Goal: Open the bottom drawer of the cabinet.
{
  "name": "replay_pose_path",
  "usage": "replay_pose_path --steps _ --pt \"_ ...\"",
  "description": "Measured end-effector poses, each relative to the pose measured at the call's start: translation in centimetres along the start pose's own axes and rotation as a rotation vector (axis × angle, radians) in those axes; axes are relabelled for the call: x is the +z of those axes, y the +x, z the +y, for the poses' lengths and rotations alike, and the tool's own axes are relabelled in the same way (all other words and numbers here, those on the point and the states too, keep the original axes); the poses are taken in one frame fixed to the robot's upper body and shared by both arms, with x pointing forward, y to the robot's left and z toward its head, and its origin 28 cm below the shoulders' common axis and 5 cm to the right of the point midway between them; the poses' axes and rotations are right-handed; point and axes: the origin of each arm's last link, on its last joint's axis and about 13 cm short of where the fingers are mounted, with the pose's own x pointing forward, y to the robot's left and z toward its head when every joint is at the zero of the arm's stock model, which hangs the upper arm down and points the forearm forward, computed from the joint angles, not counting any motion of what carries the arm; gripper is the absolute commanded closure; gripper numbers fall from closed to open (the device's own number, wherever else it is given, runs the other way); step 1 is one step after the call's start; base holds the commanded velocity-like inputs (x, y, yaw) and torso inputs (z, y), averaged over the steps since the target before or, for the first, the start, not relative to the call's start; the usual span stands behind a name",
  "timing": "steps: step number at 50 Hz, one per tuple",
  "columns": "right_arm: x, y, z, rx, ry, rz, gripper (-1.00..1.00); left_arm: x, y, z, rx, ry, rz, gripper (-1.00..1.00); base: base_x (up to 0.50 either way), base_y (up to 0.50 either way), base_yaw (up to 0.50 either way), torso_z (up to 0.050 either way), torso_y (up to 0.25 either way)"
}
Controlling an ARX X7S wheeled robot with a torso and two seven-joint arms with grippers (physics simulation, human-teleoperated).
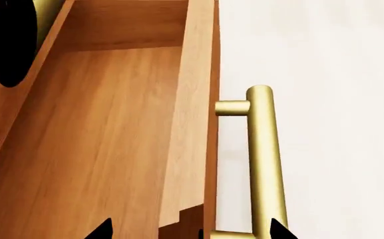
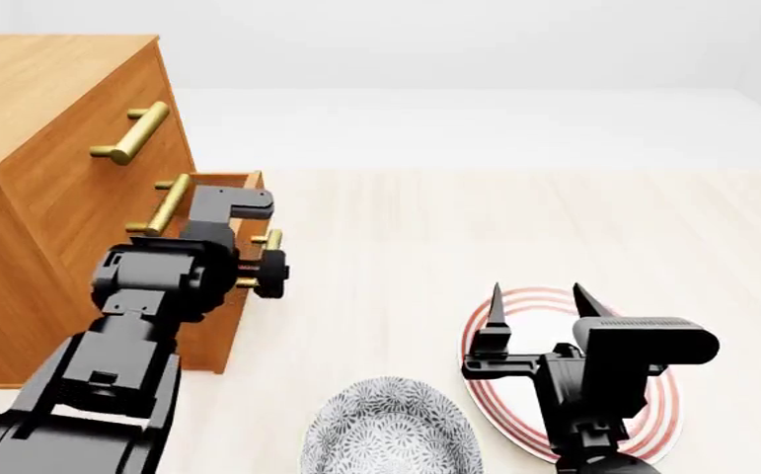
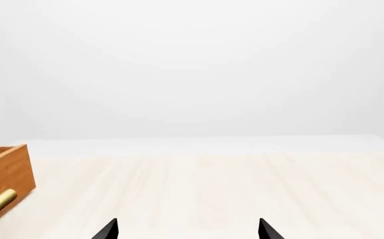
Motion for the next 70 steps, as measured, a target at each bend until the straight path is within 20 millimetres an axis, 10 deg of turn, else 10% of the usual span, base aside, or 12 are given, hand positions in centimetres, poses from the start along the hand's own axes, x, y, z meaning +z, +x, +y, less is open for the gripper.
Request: replay_pose_path --steps 70 --pt "0.2 -0.3 -0.3 -0.014 0.001 -0.005 -1.0 -0.1 -3.1 -6.0 -0.401 0.088 0.022 -1.0 0.0 0.0 0.0 0.0 0.0"
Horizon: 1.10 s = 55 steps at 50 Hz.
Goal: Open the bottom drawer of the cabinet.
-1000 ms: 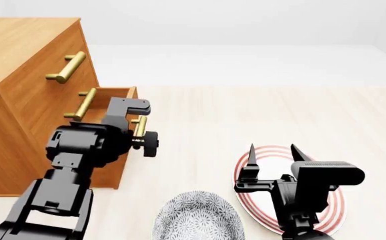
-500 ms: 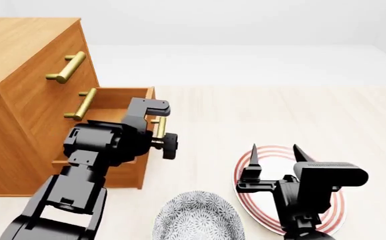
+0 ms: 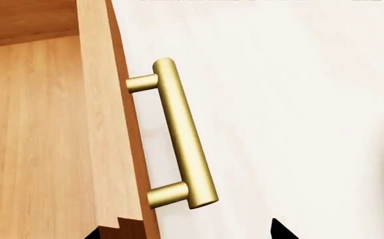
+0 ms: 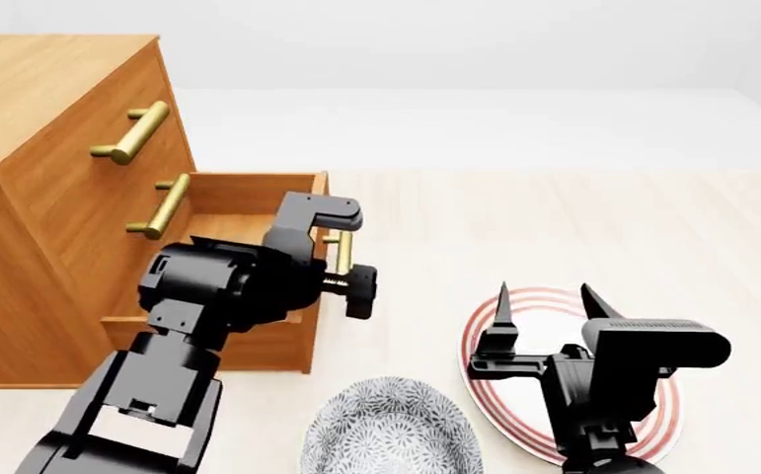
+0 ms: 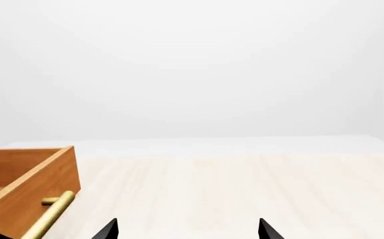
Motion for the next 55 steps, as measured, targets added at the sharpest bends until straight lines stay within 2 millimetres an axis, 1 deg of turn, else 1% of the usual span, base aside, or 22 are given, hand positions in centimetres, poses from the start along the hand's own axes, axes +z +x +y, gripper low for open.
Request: replay_pose_path --steps 5,9,13,19,24,28,34,41,48,55 --pt "0.0 0.0 0.0 0.0 0.0 0.0 -1.0 -0.1 -0.2 0.0 0.001 0.002 -0.025 -1.0 0.0 0.0 0.0 0.002 0.0" --pt "0.0 0.0 0.0 0.0 0.001 0.0 -1.0 0.4 -0.8 -0.3 0.021 0.004 -0.119 -1.0 0.0 0.0 0.0 0.0 0.003" --pt "0.0 0.0 0.0 0.0 0.001 -0.001 -1.0 1.1 -2.0 -0.5 0.055 -0.004 -0.234 -1.0 0.0 0.0 0.0 0.0 0.0" --pt "0.0 0.0 0.1 0.001 0.002 -0.002 -1.0 1.5 -4.5 -0.7 0.089 -0.017 -0.385 -1.0 0.0 0.0 0.0 0.0 0.0" --pt "0.2 0.1 0.1 0.0 0.0 -0.006 -1.0 0.9 -6.5 -0.8 0.116 -0.021 -0.487 -1.0 0.0 0.0 0.0 0.0 0.0" --pt "0.6 0.2 0.2 0.0 -0.006 -0.019 -1.0 -0.6 -7.7 -0.8 0.139 -0.019 -0.582 -1.0 0.0 0.0 0.0 0.0 0.0" --pt "2.2 0.7 0.3 0.003 -0.03 -0.066 -1.0 -2.9 -9.0 -0.7 0.178 -0.027 -0.733 -1.0 0.0 0.0 0.0 0.0 0.0" --pt "4.9 1.7 0.5 -0.001 -0.07 -0.154 -1.0 -4.8 -10.0 -0.8 0.228 -0.022 -0.87 -1.0 0.0 0.0 0.0 0.0 0.0" --pt "7.4 2.4 0.5 -0.006 -0.099 -0.24 -1.0 -5.9 -11.1 -1.1 0.254 -0.017 -0.977 -1.0 0.0 0.0 0.0 0.0 0.0" --pt "9.4 2.6 0.6 -0.006 -0.119 -0.311 -1.0 -6.4 -12.1 -1.5 0.268 -0.008 -1.051 -1.0 0.0 0.0 0.0 0.0 0.0"
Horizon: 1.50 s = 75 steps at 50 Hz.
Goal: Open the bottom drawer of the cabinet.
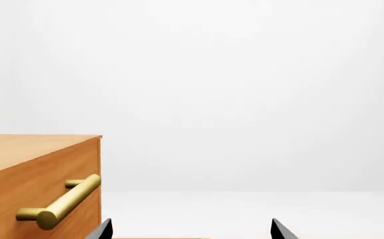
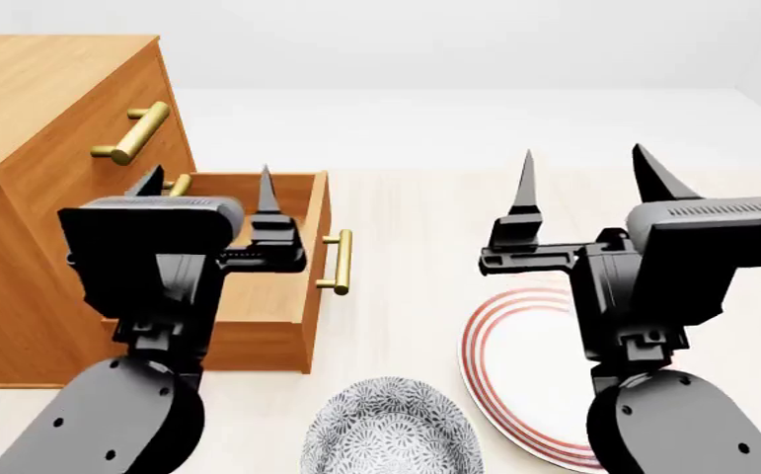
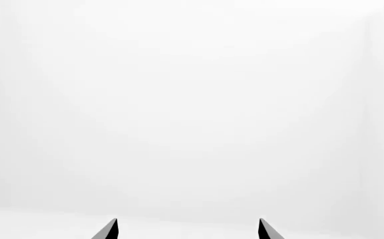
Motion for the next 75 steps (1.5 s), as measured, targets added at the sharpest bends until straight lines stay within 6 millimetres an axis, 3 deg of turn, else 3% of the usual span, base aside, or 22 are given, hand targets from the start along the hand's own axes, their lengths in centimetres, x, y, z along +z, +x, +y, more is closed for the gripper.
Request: replay_pose_path --steps 29,75 --pt "4.0 -0.6 0.2 0.018 -0.037 -0.164 -1.0 3.7 -2.7 -0.3 0.013 0.02 -0.233 -1.0 0.0 0.0 0.0 0.0 0.0" --pt "9.7 0.6 0.0 0.028 -0.08 -0.324 -1.0 9.8 -2.0 -0.3 0.017 0.033 -0.448 -1.0 0.0 0.0 0.0 0.0 0.0"
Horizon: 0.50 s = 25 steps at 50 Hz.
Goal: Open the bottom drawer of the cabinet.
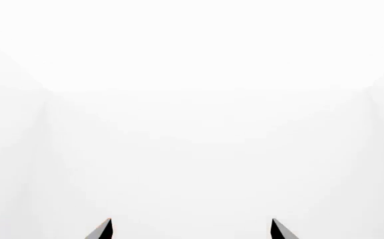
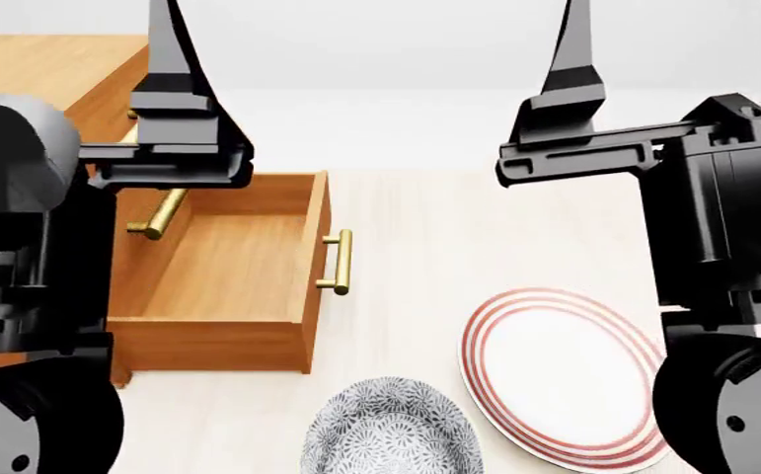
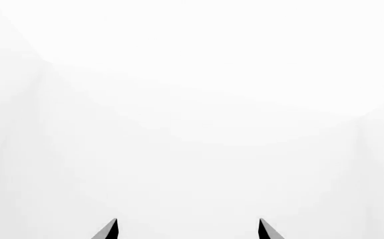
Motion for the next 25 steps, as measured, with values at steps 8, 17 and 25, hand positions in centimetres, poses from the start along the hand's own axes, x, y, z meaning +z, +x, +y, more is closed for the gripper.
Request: replay_pose_path --steps 8,17,25 --pt "0.5 0.1 -0.1 0.0 -0.003 -0.015 -1.0 0.4 0.2 0.0 -0.003 0.0 -0.013 -1.0 0.0 0.0 0.0 0.0 0.0" --pt "0.9 0.2 -0.1 0.001 -0.008 -0.047 -1.0 0.9 0.2 0.0 -0.001 -0.005 -0.038 -1.0 0.0 0.0 0.0 0.0 0.0" --pt "1.3 0.1 -0.1 0.004 -0.013 -0.079 -1.0 1.2 0.1 0.0 -0.001 -0.012 -0.063 -1.0 0.0 0.0 0.0 0.0 0.0"
